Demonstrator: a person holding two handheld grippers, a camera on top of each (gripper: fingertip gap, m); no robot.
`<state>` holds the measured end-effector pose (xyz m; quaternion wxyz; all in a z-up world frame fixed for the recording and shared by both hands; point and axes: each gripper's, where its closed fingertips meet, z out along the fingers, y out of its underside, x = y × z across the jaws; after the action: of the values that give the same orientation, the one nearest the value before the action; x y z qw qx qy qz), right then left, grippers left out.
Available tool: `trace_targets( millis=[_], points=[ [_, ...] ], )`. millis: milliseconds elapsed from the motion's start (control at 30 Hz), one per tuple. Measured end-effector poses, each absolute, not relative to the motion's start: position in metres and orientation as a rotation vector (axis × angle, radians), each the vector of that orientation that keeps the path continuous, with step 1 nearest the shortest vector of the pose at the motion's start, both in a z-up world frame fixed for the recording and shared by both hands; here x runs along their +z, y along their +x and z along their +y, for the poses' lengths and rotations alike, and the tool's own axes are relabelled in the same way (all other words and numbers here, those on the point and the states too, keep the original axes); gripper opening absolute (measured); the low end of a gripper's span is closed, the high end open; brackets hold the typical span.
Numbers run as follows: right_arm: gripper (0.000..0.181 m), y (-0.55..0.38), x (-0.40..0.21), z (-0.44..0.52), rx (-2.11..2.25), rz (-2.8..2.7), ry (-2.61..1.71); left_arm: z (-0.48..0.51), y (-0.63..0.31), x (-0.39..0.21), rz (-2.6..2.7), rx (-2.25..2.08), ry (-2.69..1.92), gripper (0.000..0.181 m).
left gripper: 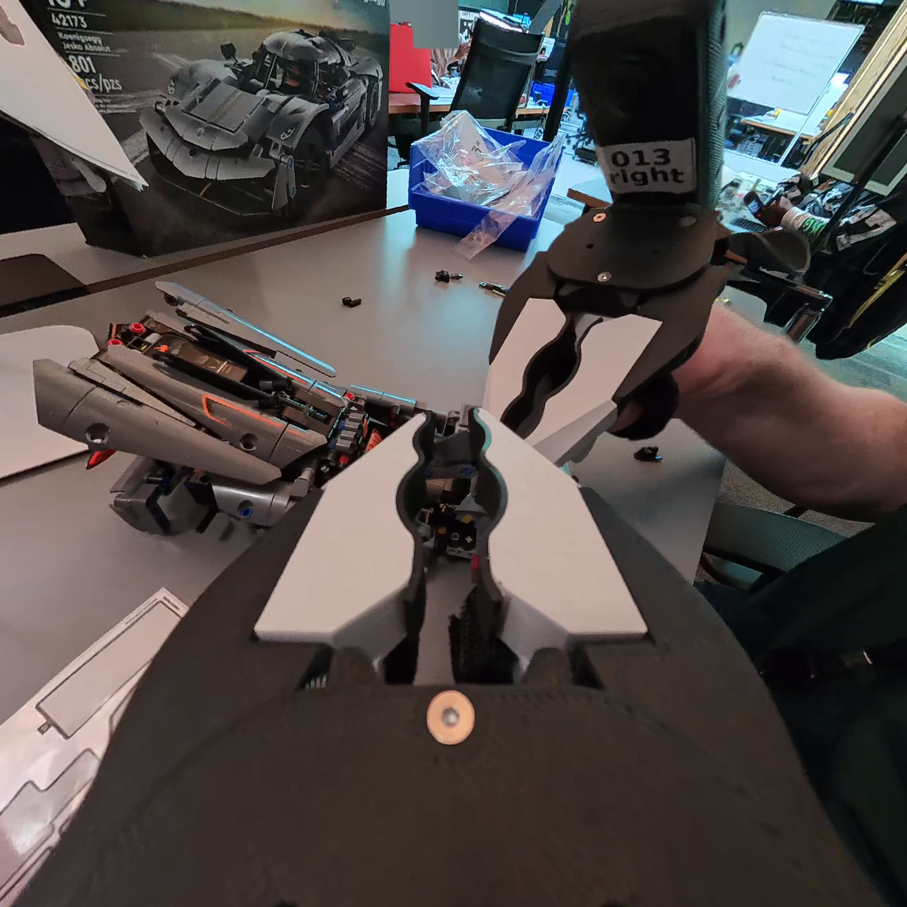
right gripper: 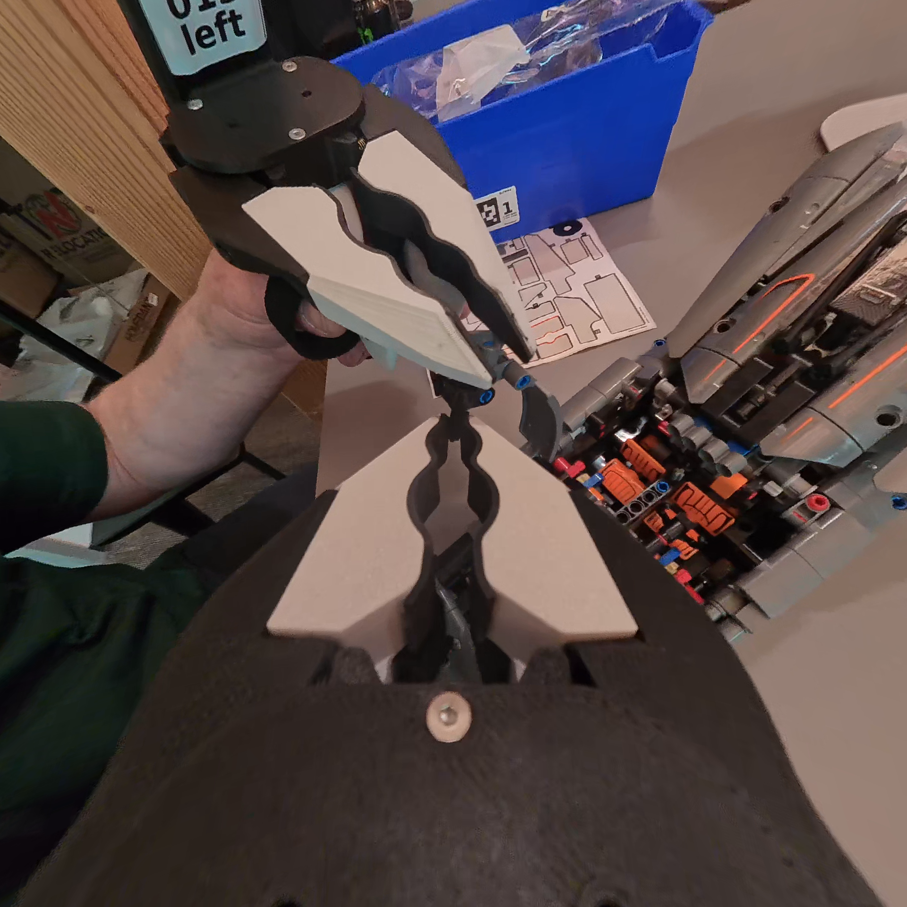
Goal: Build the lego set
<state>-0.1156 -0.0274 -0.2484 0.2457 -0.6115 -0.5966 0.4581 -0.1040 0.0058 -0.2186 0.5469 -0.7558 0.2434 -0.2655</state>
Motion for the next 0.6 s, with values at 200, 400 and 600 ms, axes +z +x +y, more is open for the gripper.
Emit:
trace_targets(
  millis=[200, 400, 600],
  points=[
    [0.004, -0.113, -0.247, -0.024, 1.229, -1.644, -1.663, -0.001, -0.105, -0.214, 0.65, -0.589, -1.744, 0.022],
    [0.004, -0.111, -0.248, -0.025, 1.275, -1.637, -1.654, -0.014, -0.108, -0.217, 0.899, -0.225, -1.657, 0.036],
    [0.003, -0.111, -0.25, -0.029, 1.247, -1.696, -1.658, -0.002, -0.113, -0.23, 1.133, 0.261, -1.604, 0.033]
  ],
)
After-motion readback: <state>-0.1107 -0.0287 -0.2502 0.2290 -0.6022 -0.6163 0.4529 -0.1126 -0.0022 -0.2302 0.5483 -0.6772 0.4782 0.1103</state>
